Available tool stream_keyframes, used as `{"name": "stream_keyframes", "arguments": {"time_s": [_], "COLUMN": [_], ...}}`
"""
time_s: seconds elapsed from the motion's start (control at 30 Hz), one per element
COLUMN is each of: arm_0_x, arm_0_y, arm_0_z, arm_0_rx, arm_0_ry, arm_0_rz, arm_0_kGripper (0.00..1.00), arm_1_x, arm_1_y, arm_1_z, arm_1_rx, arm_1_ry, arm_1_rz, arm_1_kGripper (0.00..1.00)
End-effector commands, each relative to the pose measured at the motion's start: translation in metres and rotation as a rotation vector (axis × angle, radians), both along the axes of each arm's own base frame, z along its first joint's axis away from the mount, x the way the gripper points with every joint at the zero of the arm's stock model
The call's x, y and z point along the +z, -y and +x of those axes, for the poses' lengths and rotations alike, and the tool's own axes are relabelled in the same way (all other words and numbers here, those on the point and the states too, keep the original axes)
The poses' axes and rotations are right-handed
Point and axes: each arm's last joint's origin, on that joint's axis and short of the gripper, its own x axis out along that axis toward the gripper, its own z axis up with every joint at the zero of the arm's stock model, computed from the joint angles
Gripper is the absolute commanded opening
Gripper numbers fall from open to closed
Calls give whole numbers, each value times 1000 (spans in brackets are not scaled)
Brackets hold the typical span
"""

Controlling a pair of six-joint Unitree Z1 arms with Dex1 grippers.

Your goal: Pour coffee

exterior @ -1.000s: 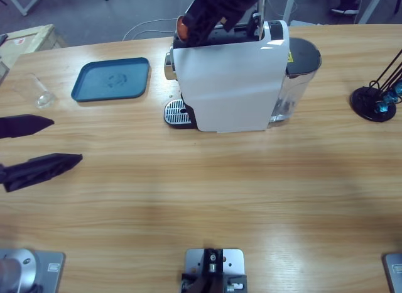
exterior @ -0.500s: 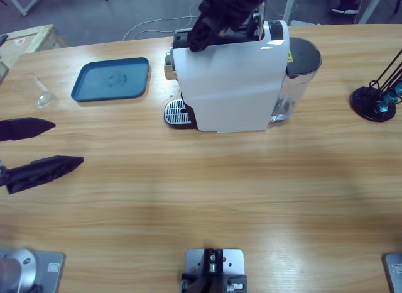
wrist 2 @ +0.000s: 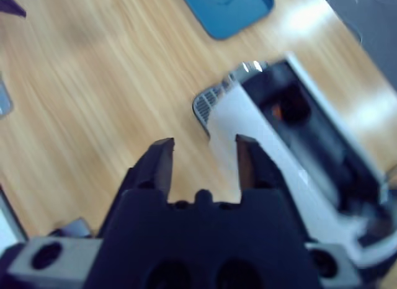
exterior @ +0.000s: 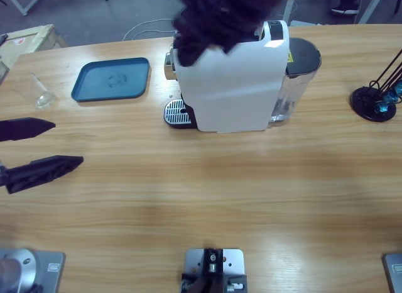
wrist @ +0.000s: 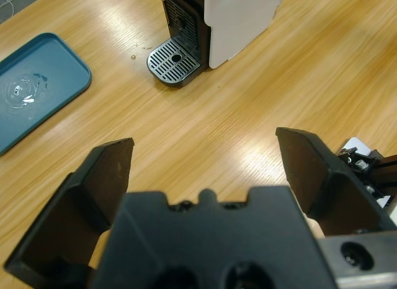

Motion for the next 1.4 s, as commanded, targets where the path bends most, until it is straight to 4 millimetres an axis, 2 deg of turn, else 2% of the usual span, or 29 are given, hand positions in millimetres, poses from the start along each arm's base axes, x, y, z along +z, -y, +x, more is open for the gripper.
{"name": "stream_keyframes", "arguments": {"time_s": [0.03, 0.13, 0.3, 0.4, 0.67, 0.87, 0.97, 1.3, 1.4], "arm_0_x": [-6, -5, -2, -2, -4, 1, 2, 2, 1], "arm_0_y": [-8, -8, -7, -7, -5, -11, -12, -7, -6], "arm_0_z": [-4, -4, -3, -3, -2, -6, -6, -3, -3], "arm_0_rx": [13, 11, 17, 19, 16, 15, 14, 14, 14], "arm_0_ry": [-10, -10, -11, -15, -25, -10, -8, -16, -19], "arm_0_rz": [-8, -11, -25, -24, -16, -42, -42, -30, -24], "arm_0_kGripper": [996, 996, 992, 991, 991, 991, 991, 991, 991], "arm_1_x": [-13, -10, -8, -13, -13, -28, -45, -90, -104], "arm_1_y": [89, 98, 92, 82, 42, 4, -15, -33, -43], "arm_1_z": [-50, -38, 22, 43, 41, 44, 50, 51, 44], "arm_1_rx": [-536, -700, -916, -910, -683, -582, -570, -578, -565], "arm_1_ry": [-3, 63, 98, 3, -88, -126, -143, -177, -188], "arm_1_rz": [143, 229, 435, 583, 695, 652, 597, 455, 411], "arm_1_kGripper": [0, 0, 0, 0, 0, 0, 0, 0, 0]}}
